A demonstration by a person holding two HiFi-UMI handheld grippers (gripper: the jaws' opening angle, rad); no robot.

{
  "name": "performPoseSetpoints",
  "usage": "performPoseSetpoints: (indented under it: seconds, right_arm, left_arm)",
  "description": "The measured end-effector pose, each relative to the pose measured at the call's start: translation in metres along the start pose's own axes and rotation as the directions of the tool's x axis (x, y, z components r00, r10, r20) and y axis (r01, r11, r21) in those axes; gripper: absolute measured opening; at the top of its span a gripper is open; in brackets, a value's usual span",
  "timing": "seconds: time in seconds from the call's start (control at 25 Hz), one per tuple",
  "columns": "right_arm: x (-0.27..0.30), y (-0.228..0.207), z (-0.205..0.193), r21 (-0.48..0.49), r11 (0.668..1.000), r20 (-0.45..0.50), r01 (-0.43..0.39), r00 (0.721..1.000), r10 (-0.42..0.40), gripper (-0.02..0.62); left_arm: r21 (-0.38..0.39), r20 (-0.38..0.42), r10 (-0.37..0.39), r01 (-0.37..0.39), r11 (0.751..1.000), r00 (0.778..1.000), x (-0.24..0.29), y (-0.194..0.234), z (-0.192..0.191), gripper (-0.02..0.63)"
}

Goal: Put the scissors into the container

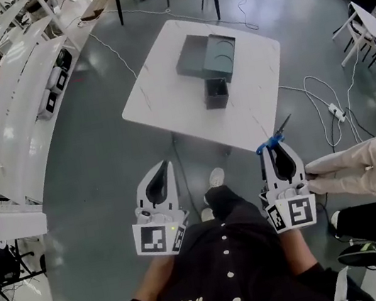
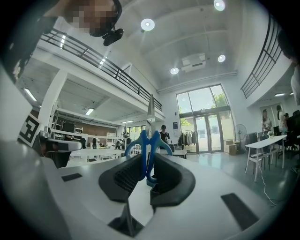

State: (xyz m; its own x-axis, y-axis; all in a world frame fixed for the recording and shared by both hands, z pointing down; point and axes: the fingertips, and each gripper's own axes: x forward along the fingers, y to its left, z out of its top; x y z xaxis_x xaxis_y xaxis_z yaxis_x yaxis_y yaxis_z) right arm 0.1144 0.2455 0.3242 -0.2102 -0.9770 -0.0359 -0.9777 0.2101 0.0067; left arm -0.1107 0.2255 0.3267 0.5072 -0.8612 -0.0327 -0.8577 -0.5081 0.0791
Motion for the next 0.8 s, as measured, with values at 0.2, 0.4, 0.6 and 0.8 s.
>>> performPoseSetpoints:
  seconds: [0.2, 0.4, 0.6, 0.8]
  right_arm:
    - [0.027, -0.007, 0.0, 0.004, 1.0, 0.006, -0.004, 1.0, 0.004, 0.092]
    - [0.056, -0.015, -0.003, 0.008, 1.0, 0.01, -0.014, 1.0, 0.014, 0.092]
    - [0.09, -0.029, -0.006, 0.022, 1.0, 0.008, -0.017, 1.0, 0.017, 0.092]
    - [0.122, -0.044, -0.01, 0.026, 0.999, 0.006, -0.019, 1.0, 0.019, 0.092]
  left_arm:
    - [0.001, 0.002, 0.008, -0.008, 1.0, 1.0, 0.022, 0.013, 0.002, 0.026]
    - [0.011, 0.007, 0.008, -0.008, 1.0, 1.0, 0.051, 0.023, 0.001, 0.026]
    - [0.012, -0.001, 0.009, -0.009, 1.0, 1.0, 0.084, 0.036, 0.001, 0.026]
    - [0.02, 0.002, 0.012, -0.012, 1.0, 1.0, 0.117, 0.047, 0.002, 0.026]
